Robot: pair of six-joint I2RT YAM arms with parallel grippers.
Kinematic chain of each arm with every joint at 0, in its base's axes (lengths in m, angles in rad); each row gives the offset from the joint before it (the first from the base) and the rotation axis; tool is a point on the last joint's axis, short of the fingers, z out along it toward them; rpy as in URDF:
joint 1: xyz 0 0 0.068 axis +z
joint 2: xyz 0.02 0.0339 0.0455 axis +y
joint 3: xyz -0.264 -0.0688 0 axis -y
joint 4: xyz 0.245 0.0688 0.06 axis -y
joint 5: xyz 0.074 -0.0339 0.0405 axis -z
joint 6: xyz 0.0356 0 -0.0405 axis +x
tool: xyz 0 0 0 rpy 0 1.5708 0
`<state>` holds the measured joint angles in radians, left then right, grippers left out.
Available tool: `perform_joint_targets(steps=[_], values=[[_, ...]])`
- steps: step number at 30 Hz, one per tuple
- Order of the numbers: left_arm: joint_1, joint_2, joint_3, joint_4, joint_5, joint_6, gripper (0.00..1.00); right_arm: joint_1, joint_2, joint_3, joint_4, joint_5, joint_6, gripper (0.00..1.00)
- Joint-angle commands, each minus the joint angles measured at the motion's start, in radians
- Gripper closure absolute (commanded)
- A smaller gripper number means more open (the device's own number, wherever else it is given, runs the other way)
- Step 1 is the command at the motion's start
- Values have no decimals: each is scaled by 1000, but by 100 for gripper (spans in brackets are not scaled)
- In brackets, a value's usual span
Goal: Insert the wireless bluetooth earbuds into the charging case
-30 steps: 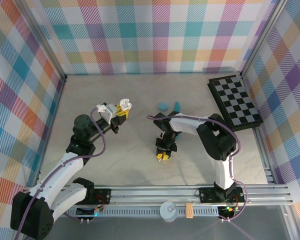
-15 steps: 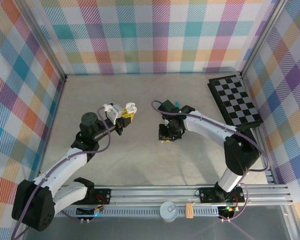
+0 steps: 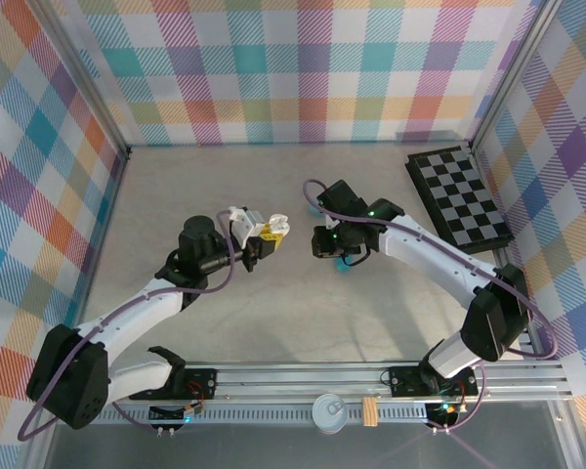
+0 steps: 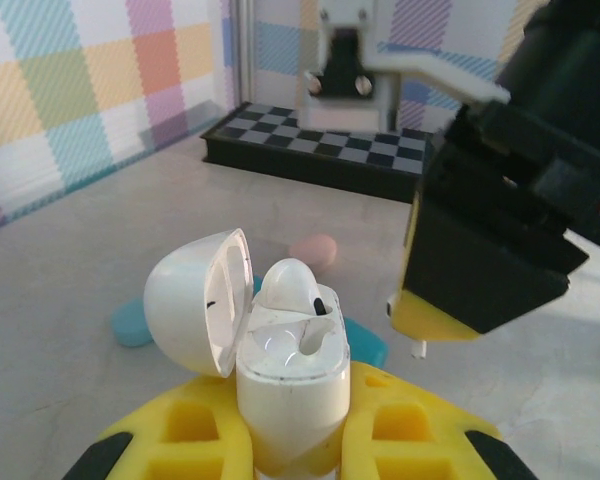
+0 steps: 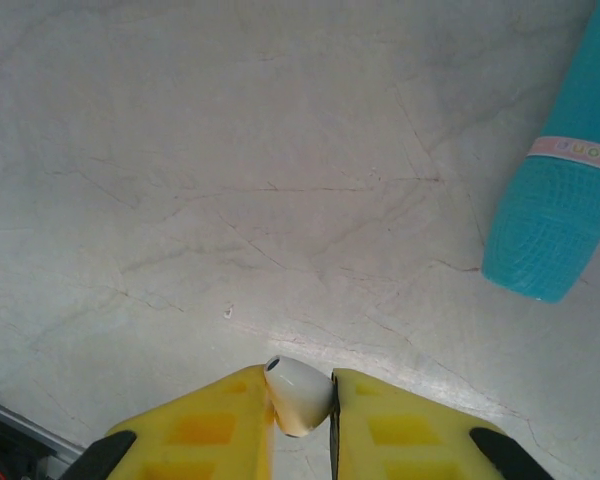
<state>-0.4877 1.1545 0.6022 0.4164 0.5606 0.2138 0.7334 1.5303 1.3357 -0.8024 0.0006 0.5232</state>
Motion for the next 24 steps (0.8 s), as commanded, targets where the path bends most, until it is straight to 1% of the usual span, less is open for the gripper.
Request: perform_joint_targets(steps=[1,5,11,16,24], values=[[-30,30,48,-7,44,31,100,5,-38,41,-24,0,-33,80],[-45,77,64,-6,55,34,100,4,-56,59,-26,-8,-32,80],[-67,127,74,22,17,32,100,6,-70,83,-18,-17,-35,80],[-92,177,91,34,23,39,100,5,-60,117,-16,-35,-46,80],[-114,199,104,41,34,43,100,6,-39,141,8,-76,-53,80]])
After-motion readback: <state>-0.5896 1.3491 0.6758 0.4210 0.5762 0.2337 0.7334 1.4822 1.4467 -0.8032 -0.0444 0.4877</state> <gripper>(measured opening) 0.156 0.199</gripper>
